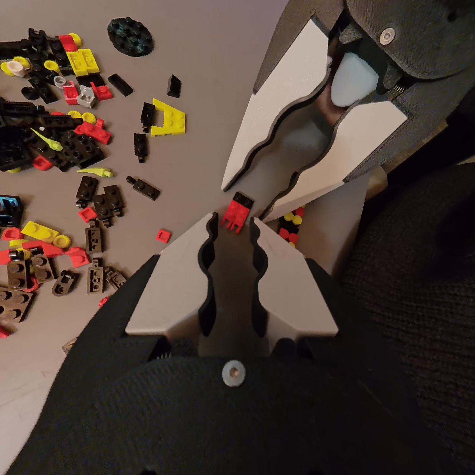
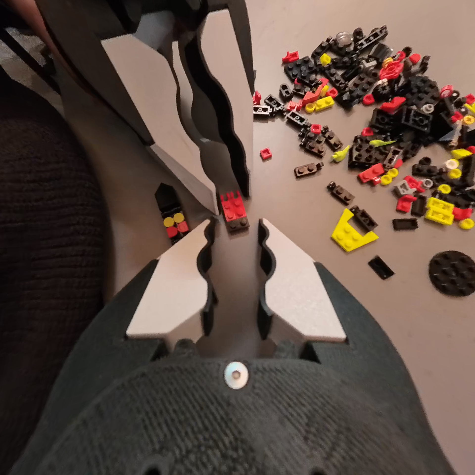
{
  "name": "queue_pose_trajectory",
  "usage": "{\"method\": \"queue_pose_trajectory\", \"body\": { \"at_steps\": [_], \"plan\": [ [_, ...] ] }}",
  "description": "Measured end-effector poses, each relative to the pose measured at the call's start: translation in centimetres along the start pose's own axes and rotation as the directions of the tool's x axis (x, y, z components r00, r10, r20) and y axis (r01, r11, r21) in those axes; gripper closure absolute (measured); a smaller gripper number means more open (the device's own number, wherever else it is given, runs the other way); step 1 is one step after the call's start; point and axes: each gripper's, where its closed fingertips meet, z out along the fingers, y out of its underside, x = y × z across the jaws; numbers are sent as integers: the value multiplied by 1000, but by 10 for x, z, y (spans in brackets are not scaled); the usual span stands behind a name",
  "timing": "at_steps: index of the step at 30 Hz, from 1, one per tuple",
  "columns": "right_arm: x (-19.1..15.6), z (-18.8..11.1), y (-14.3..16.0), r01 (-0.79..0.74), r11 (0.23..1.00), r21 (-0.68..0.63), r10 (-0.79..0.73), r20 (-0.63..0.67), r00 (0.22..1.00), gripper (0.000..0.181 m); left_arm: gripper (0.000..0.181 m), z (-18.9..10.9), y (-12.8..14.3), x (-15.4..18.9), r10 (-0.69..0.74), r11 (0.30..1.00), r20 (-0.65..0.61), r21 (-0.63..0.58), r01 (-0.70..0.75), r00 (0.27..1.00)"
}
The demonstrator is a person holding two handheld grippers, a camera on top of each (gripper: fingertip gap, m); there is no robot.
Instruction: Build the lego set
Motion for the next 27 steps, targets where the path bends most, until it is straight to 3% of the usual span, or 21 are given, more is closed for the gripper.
{"method": "queue_pose_trajectory", "body": {
  "at_steps": [1,4,10,17,22,27],
  "plan": [
    [-1,0,-1,-4,1000,4,4,5,1000,150,159,0,0,0,-2,1000,-2,1,2,1000],
    [-1,0,1,0,1000,-3,0,6,1000,165,159,-1,-1,-1,-15,1000,-6,6,15,1000],
    [6,-10,-10,31,998,56,-29,-46,999,165,156,-13,-17,-5,-171,977,-103,109,182,980],
    [10,-38,-45,188,956,226,-151,-174,973,166,150,-40,-48,4,-404,826,-465,186,533,788],
    [1,-48,-60,280,913,296,-224,-210,952,166,152,-43,-52,12,-429,791,-551,154,592,716],
    [0,-49,-62,310,902,299,-247,-232,941,166,171,-50,-56,16,-421,767,-620,145,625,661]
  ]
}}
